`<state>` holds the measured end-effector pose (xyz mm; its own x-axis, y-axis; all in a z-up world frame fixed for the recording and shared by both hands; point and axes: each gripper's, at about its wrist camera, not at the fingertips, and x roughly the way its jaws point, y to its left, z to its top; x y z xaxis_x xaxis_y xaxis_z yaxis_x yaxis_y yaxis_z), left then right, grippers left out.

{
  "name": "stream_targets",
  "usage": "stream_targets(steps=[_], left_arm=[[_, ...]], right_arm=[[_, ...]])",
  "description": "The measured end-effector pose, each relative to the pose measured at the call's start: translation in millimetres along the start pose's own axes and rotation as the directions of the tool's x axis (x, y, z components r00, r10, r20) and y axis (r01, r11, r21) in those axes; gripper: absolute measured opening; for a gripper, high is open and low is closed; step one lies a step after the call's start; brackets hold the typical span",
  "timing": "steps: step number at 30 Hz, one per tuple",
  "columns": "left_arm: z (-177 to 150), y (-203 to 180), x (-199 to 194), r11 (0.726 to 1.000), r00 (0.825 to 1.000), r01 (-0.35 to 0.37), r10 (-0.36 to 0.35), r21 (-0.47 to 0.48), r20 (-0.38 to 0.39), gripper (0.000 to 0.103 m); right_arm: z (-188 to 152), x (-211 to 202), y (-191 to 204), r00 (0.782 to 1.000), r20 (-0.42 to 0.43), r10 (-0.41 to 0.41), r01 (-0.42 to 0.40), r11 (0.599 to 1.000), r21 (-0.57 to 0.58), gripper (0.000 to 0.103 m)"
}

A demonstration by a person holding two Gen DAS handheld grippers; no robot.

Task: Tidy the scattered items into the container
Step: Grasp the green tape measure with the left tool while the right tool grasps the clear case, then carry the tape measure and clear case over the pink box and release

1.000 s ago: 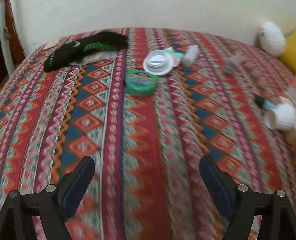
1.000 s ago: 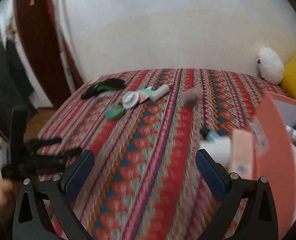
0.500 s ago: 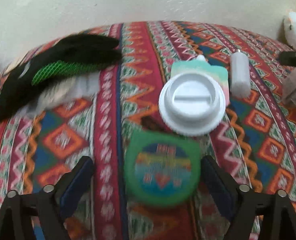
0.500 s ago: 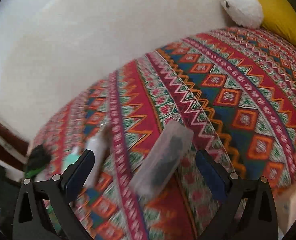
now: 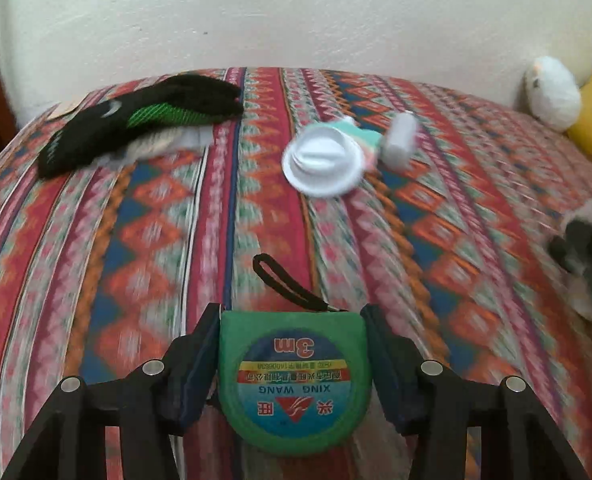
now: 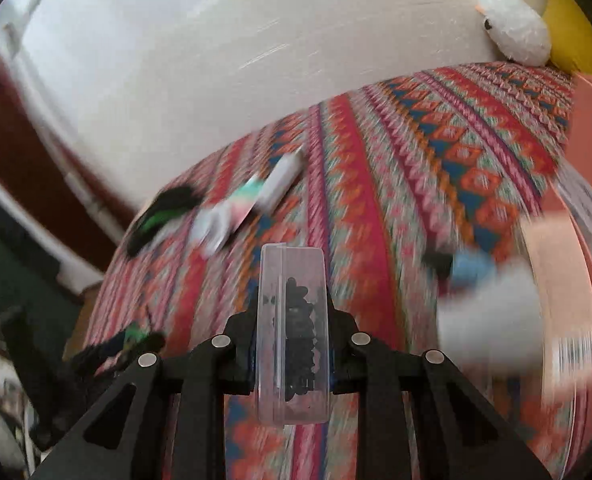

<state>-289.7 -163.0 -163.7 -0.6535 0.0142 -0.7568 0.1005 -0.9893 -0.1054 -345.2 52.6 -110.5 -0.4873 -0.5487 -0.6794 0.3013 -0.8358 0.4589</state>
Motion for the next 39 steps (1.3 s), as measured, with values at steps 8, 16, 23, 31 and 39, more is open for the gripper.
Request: stream_targets(steps=[8,16,23,31,39], left_arm=[[-71.0,-38.4,-104.7,0.996,0.998,0.039,-0.044,0.081,0.054,0.058],[-121.2,-72.5,-191.7,0.981,0.984,0.141,-0.154,0.132,0.090,0.059],[-143.7,-114.5,-240.1,0.954,0.966,0.205,-0.233,0.220,0.113,0.059],[-141.1,-191.2,-276.5,0.880,0.915,0.323,-0.385,0.348,0.123,0.059],[-96.4,-297.6,-281.0,0.792,0.867,0.375,-0.484,0.481,0.120,0.059]], right_arm=[[-95.9,-98.2,29.3,0.997,-0.014,0.075,-0.075,0.995,-0.058,0.025],[-154.6,-198.1,30.2,0.994,0.056,0.099,-0.095,0.993,-0.077,0.025],[-184.4,-274.8,11.7,0.986,0.145,0.082,-0.075,0.996,-0.055,0.025],[-196.4,-354.2,-33.2,0.963,0.270,-0.009,0.006,1.000,0.013,0.025],[-161.5,-419.4,-95.8,0.912,0.387,-0.135,0.107,0.990,0.092,0.025]])
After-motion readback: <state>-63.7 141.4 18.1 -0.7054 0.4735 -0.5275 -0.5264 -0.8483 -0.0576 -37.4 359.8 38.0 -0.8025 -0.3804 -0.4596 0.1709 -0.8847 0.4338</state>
